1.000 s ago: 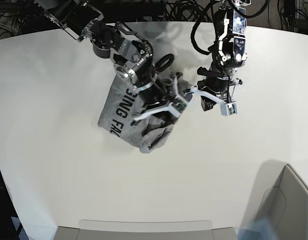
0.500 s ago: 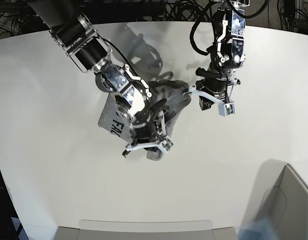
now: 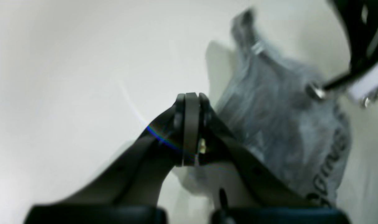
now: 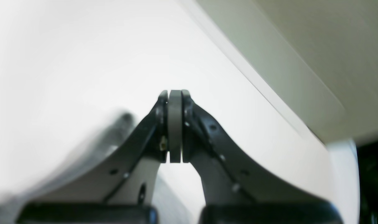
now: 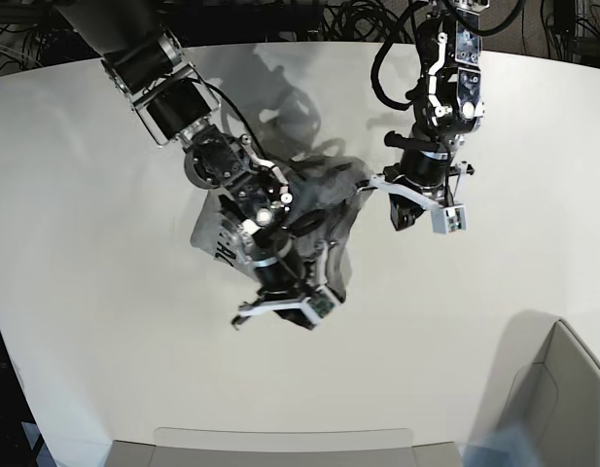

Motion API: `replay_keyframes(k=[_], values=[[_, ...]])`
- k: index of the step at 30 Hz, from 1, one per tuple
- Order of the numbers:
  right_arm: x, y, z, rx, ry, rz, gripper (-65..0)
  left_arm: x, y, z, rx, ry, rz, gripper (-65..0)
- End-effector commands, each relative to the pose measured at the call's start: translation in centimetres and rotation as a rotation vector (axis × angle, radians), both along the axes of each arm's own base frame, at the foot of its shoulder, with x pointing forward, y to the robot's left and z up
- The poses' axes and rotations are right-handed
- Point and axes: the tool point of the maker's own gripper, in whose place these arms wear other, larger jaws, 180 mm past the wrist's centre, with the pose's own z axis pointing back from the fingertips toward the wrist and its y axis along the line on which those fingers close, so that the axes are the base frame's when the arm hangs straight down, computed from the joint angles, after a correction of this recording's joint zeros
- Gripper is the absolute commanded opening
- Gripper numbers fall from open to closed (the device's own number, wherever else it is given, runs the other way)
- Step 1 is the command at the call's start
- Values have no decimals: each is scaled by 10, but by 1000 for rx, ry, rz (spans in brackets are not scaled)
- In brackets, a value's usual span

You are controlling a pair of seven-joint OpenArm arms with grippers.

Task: Fold the T-shirt properly
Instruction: 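Press and tuck the folded bundle with the right gripper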

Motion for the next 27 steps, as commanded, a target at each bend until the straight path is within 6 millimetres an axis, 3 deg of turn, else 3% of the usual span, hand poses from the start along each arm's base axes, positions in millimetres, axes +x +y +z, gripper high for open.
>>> replay_keyframes(k=[1, 4, 9, 12, 14, 17, 20, 23, 27], values=[[9, -13, 25, 28, -58, -37, -650, 5, -1, 16, -1, -55, 1, -650], [-1, -38, 14, -8, -5, -62, -650, 7, -11, 21, -24, -69, -11, -650], [-31, -69, -33, -138, 114, 0, -650, 0, -84, 28, -75, -84, -190, -650], [-46, -78, -52, -159, 159, -1, -650, 1, -109, 33, -93, -94, -252, -650], [-56, -85, -66, -175, 191, -3, -650, -2, -118, 28, -92, -82, -278, -650], [-71, -98, -92, -200, 259, -15, -650, -6, -127, 1, -67, -7, -318, -650], [-80, -108, -110, -170, 329, -29, -650, -5, -127, -29, -9, 59, -353, -650], [-88, -113, -120, -127, 381, -40, -650, 2, -112, -54, 35, 116, -332, -650], [-102, -123, -130, -117, 416, -58, -650, 20, -70, -53, 38, 113, -206, -650]])
